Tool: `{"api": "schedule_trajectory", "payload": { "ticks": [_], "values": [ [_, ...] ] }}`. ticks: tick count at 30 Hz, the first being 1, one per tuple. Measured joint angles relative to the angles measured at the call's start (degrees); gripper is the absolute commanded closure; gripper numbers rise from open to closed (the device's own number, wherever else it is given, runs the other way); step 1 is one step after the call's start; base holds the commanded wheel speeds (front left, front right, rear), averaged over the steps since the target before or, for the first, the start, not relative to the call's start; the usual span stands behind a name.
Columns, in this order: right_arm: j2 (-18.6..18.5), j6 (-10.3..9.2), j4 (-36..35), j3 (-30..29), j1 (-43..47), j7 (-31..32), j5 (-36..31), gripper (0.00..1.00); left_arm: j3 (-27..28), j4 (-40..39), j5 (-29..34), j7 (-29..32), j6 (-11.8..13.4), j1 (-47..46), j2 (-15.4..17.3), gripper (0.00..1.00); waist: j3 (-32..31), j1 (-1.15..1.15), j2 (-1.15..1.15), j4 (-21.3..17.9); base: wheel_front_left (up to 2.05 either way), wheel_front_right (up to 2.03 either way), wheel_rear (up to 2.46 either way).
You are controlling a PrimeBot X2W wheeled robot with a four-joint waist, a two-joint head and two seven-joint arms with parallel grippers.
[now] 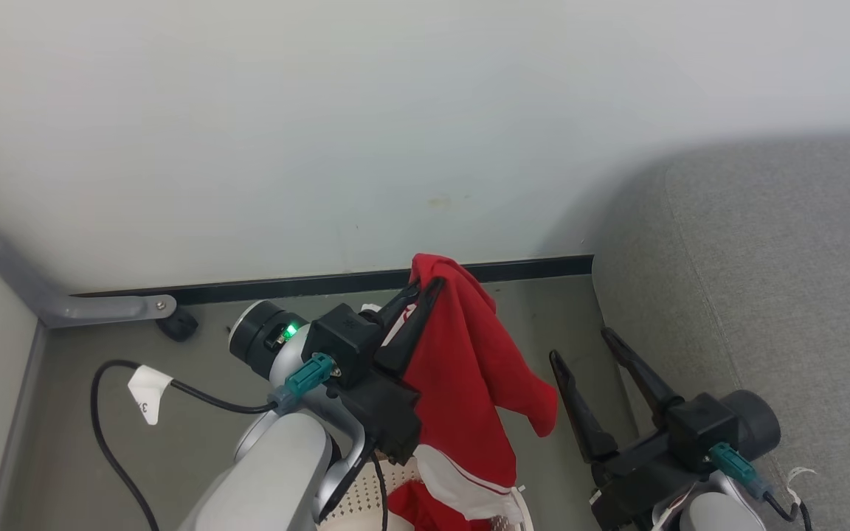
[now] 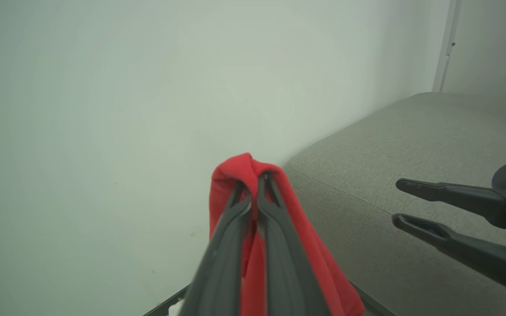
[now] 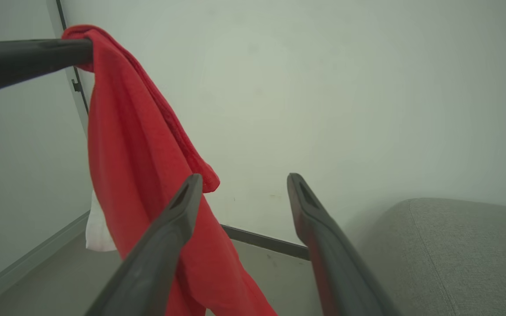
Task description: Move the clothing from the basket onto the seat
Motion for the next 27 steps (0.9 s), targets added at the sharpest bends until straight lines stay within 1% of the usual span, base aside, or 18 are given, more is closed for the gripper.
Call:
{"api": "schedule_trajectory", "payload": {
  "ticks": [4, 8, 15, 17, 19, 24, 27],
  "values": [
    [-0.2, 0.89, 2.5, 1.6, -1.1, 0.0, -0.5, 0.0, -0.8, -1.2, -0.4, 0.5, 0.0, 0.0, 0.0, 1.0, -0.3, 0.0, 0.0, -0.1, 0.0, 0.0, 0.0],
    [-1.6, 1.43, 5.3, 2.8, -3.7, 0.0, -0.9, 0.0, -1.6, -2.1, -0.7, 1.3, 0.0, -0.1, 0.0, 1.0, -0.9, 0.0, 0.0, -0.1, 0.0, 0.0, 0.0],
    [-2.0, 1.92, 11.0, 6.3, -8.6, 0.0, -1.4, 0.0, -2.5, -3.7, -1.2, 2.5, 0.0, -0.9, 0.0, 1.0, -1.3, 0.0, 0.01, 0.3, 0.0, 0.0, 0.0],
    [-2.1, 1.92, 13.0, 7.5, -9.5, 0.0, -1.4, 0.0, -3.3, -3.8, -2.2, 2.8, 0.0, -1.2, 0.0, 1.0, -1.4, 0.0, 0.01, 0.6, 0.0, 0.0, 0.0],
    [-2.1, 1.93, 15.0, 9.3, -10.2, 0.0, -1.4, 0.0, -3.8, -4.1, -2.7, 3.0, 0.0, -1.2, -0.1, 1.0, -1.6, 0.0, 0.01, 0.9, 0.0, 0.0, 0.0],
    [-2.0, 1.94, 17.2, 16.6, -12.6, 0.0, -0.3, 0.0, -4.7, -4.7, -3.2, 3.7, 0.0, -1.2, -0.1, 1.0, -2.0, 0.0, 0.01, 2.0, 0.0, 0.0, 0.0],
    [-1.7, 1.96, 18.7, 18.9, -14.2, 0.0, 0.8, 0.0, -4.8, -5.3, -3.5, 4.1, 0.0, -1.0, -0.1, 1.0, -2.3, 0.0, 0.01, 2.6, 0.0, 0.0, 0.0]
  ]
}}
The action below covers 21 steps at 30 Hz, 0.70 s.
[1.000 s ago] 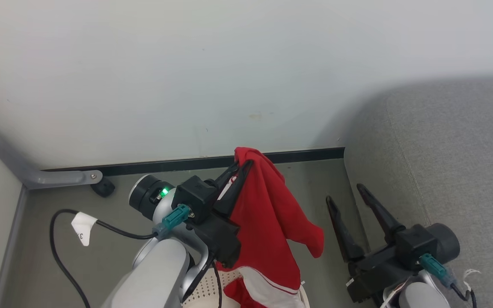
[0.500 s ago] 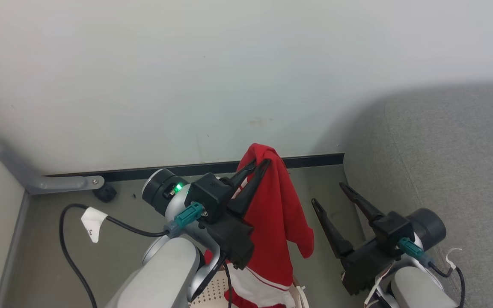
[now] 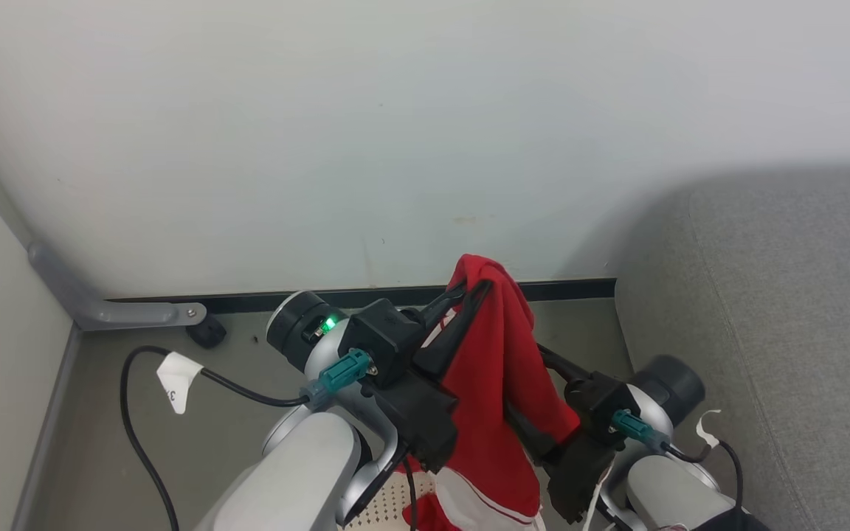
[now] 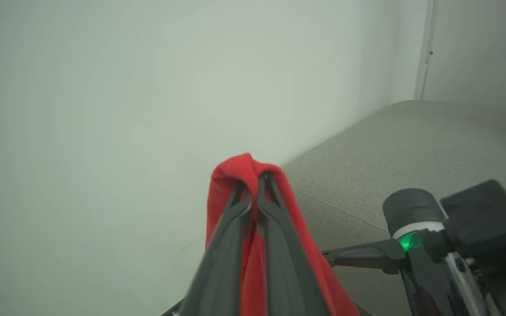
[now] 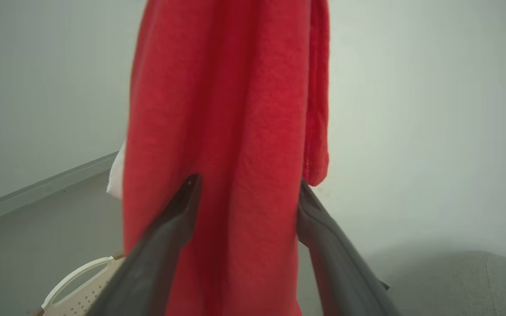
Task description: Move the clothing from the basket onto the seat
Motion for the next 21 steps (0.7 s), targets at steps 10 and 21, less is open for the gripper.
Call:
{"api": "schedule_trajectory", "payload": {
  "ticks": [10, 21],
  "values": [
    [0.7, 0.02, 5.1, 6.2, -5.7, 0.0, 4.0, 1.0, -0.2, -1.9, -0.4, 0.9, 0.0, 0.1, 0.0, 1.0, -0.3, 0.0, 0.0, 0.7, 0.0, 0.0, 0.0],
    [-2.7, 0.03, 0.8, 5.1, -4.8, 0.0, 11.0, 1.0, 2.4, -2.1, -1.5, 0.9, 1.6, 3.6, 2.1, 1.0, -0.4, 0.0, 0.0, -1.5, 0.0, 0.0, 0.0]
  ]
}}
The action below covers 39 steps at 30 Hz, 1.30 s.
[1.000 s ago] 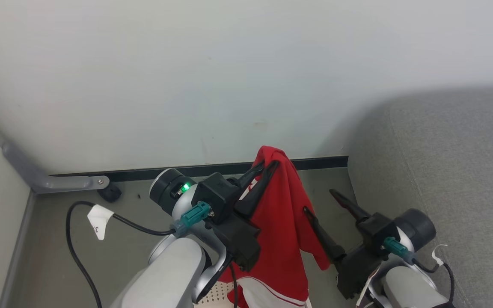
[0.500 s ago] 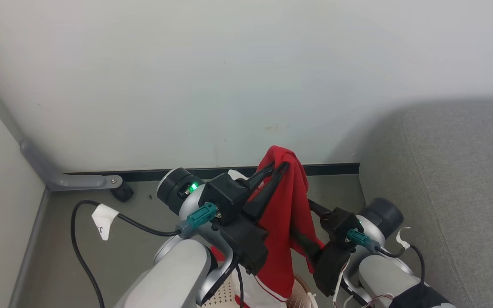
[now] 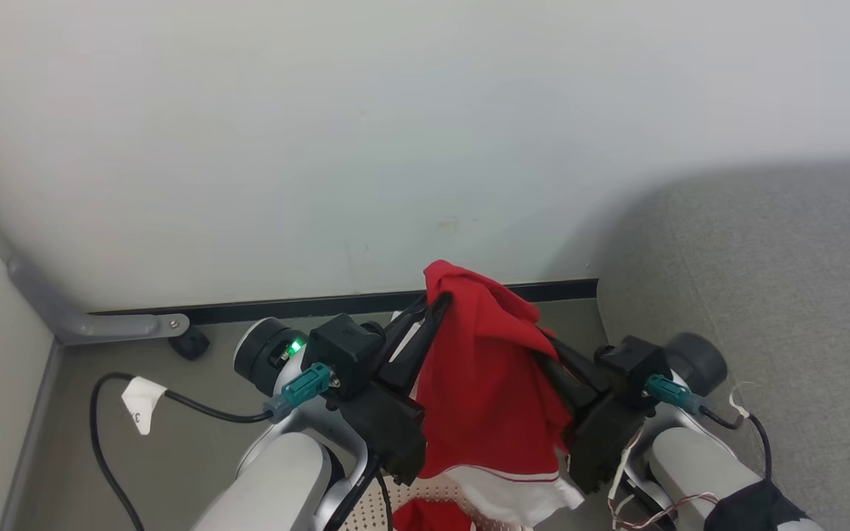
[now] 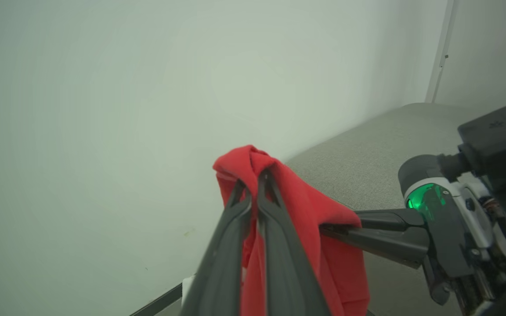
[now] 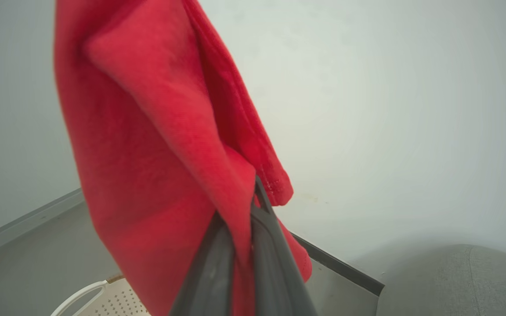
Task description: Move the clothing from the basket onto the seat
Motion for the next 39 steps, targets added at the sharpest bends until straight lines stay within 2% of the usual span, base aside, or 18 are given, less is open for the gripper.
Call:
{"api": "schedule_trajectory", "payload": {
  "ticks": [3, 4, 5, 6, 7, 18, 28, 39],
  "values": [
    [-2.5, 0.0, -3.0, -1.2, 1.9, 0.0, 1.0, 1.0, 0.4, -0.1, -1.1, -0.2, 0.5, 1.2, 0.0, 1.0, 0.0, 0.0, 0.0, -1.6, 0.0, 0.0, 0.0],
    [-3.0, 0.0, -3.8, -1.4, 2.2, 0.0, 1.2, 1.0, 0.4, -0.2, -1.1, -0.3, 0.8, 1.6, 0.0, 0.89, 0.0, 0.0, 0.0, -2.0, 0.0, 0.0, 0.0],
    [-3.0, 0.0, -3.8, -1.4, 2.2, 0.0, 1.2, 1.0, 0.4, -0.2, -1.1, -0.3, 0.8, 1.6, 0.0, 0.59, 0.0, 0.0, 0.0, -2.0, 0.0, 0.0, 0.0],
    [-3.4, 0.0, -4.7, -1.8, 2.4, 0.0, 1.5, 1.0, 0.5, -0.2, -1.2, -0.4, 1.0, 1.8, 0.0, 0.05, -0.1, 0.0, 0.0, -2.4, 0.0, 0.0, 0.0],
    [-3.8, 0.0, -5.7, -2.1, 2.7, 0.0, 1.5, 1.0, 0.7, -0.4, -1.4, -0.5, 1.0, 2.1, 0.0, 0.0, -0.1, 0.0, 0.0, -2.9, 0.0, 0.0, 0.0],
    [-9.5, -0.19, -14.1, -8.1, 3.4, 0.0, 1.9, 1.0, -0.4, -1.4, -2.4, -2.6, 0.9, 5.9, -0.2, 0.0, -0.2, 0.0, 0.0, -8.3, 0.0, 0.0, 0.0],
    [-14.6, -2.65, -21.1, -11.6, 8.1, 0.0, 1.3, 1.0, -3.1, -2.9, -2.4, -3.7, 0.4, 8.6, -0.3, 0.0, -0.1, 0.0, 0.0, -14.3, 0.0, 0.0, 0.0],
    [-18.0, -4.75, -26.9, -15.4, 11.6, 0.0, 1.3, 1.0, -4.0, -4.5, -1.9, -5.1, 0.4, 9.7, -0.1, 0.0, 0.6, 0.0, 0.0, -21.5, 0.0, 0.0, 0.0]
  ]
}}
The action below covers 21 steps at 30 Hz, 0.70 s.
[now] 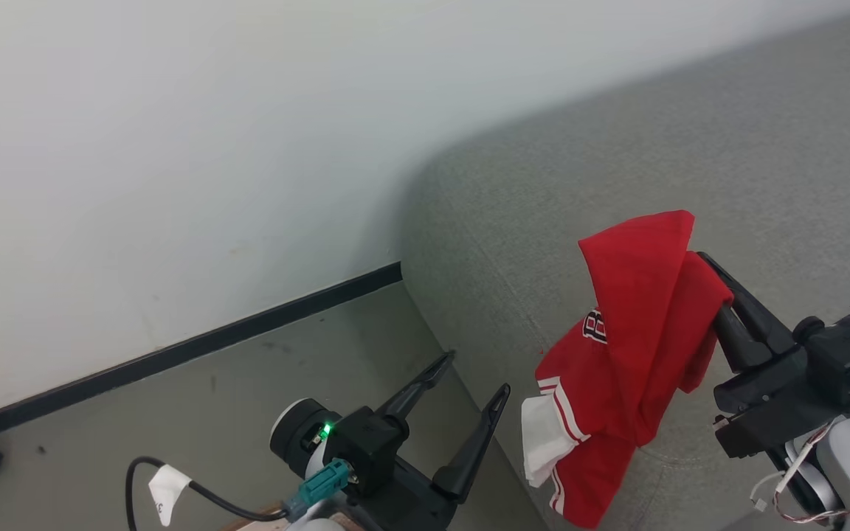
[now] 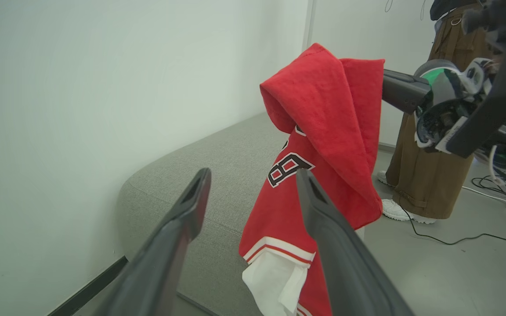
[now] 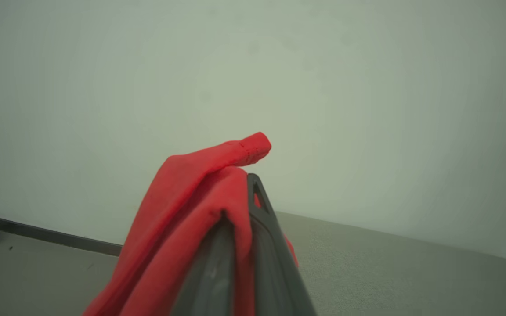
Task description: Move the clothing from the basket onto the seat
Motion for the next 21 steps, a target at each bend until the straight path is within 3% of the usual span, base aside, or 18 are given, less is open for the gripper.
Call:
{"api": "schedule_trajectory", "payload": {
  "ticks": [12, 21],
  "values": [
    [-0.8, -0.78, -2.7, -2.9, 1.7, 0.0, 1.3, 1.0, -2.0, -1.8, 1.8, 0.1, 0.0, 0.2, 0.0, 0.0, 3.3, 0.0, 0.0, -5.2, 0.0, 0.0, 0.0],
    [-0.4, 1.19, 2.8, -7.6, -13.5, 0.0, 3.6, 1.0, -1.4, -4.6, 4.0, 1.0, 0.6, -2.7, 1.2, 0.0, 7.9, 0.01, 0.0, -4.9, 0.0, 0.0, 0.0]
  ]
}}
